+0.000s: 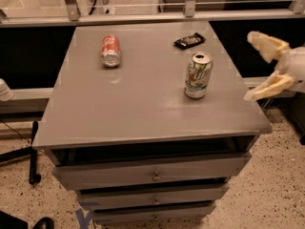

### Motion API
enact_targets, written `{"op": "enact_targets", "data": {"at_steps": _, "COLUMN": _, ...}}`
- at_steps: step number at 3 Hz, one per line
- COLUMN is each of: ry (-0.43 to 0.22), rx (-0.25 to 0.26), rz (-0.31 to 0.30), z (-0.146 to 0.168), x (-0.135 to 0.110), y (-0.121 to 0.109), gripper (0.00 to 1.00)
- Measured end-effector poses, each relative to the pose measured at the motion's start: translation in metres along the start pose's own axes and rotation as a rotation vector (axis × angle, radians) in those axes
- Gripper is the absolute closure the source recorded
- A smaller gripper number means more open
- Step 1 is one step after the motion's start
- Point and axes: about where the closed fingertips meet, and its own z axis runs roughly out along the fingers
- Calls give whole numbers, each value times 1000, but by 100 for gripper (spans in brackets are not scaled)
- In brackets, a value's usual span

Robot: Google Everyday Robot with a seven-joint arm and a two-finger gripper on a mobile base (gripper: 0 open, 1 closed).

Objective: Place 7up can upright

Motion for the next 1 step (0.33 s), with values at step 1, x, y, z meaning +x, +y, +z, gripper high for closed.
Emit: {"op": "enact_targets", "data": {"at_steps": 1, "ry": 127, "rx": 60, "rz": -95, "z": -68, "x": -28, "y": 0, "gripper": 0}}
